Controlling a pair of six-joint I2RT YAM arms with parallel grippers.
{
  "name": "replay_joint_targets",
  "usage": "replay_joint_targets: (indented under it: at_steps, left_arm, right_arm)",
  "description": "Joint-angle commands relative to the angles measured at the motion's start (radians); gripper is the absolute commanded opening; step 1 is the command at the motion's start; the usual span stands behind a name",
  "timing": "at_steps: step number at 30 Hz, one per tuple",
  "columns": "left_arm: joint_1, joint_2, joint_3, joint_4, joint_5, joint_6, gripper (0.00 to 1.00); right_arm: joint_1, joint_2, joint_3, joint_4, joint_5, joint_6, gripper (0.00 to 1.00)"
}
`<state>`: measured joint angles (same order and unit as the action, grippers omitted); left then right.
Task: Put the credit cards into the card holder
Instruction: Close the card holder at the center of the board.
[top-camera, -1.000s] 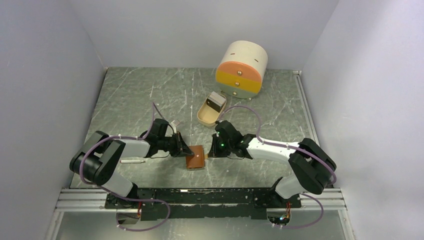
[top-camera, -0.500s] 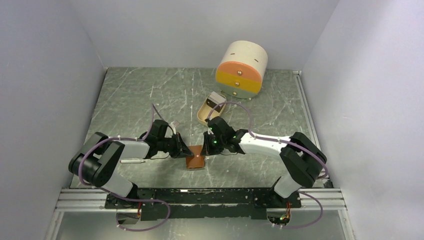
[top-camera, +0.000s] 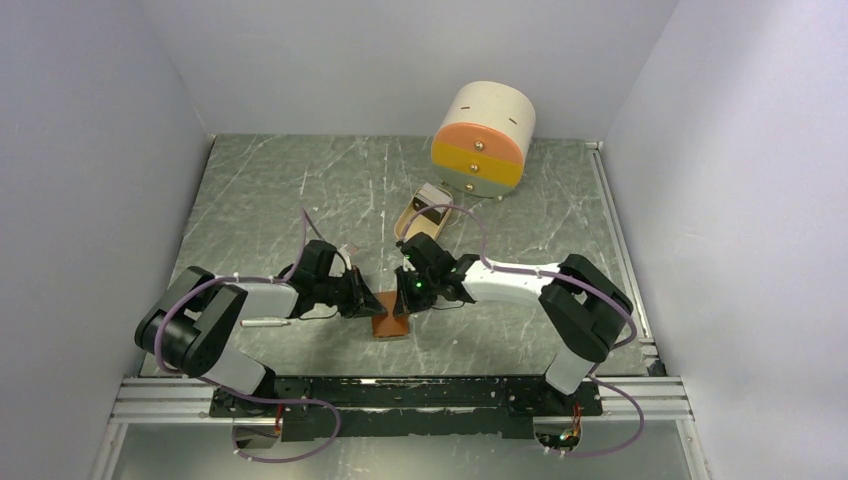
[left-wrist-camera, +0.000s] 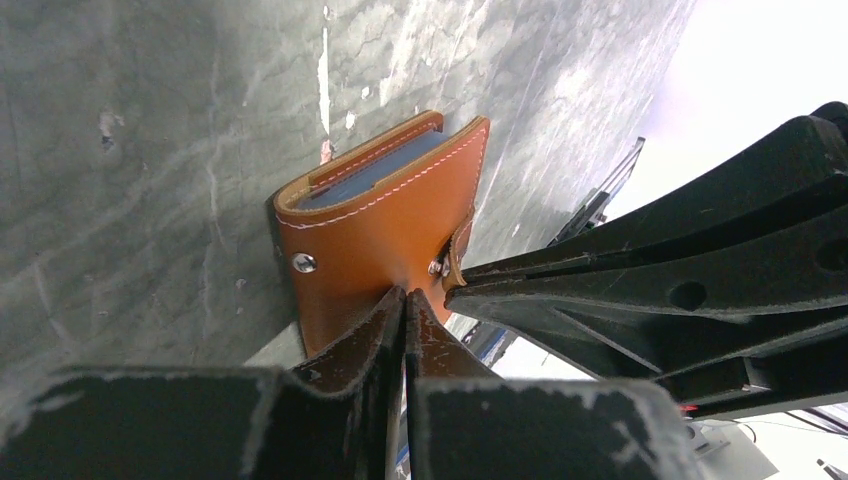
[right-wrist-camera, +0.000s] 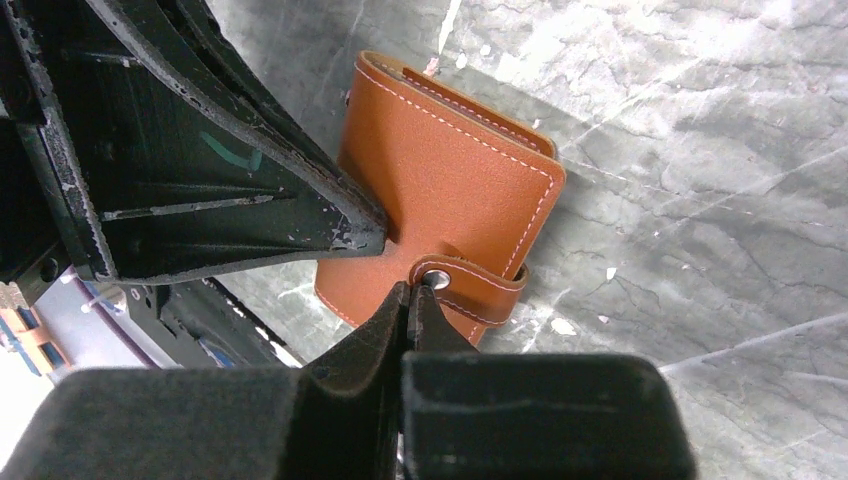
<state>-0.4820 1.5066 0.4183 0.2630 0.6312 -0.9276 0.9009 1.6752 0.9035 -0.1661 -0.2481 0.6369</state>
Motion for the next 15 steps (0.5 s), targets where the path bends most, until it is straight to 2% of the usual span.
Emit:
replay_joint_targets:
  at_steps: [1, 15]
  left_arm:
    - [-0.011, -0.007, 0.008, -0.072, -0.038, 0.018, 0.1]
    - [-0.011, 0.019, 0.001, -0.081, -0.041, 0.031, 0.1]
  right_arm:
    - [0.008, 0.028, 0.02, -0.037, -0.011, -0.025, 0.0]
    - [0.007, 0.086, 0.078, -0.091, 0.005, -0.049, 0.0]
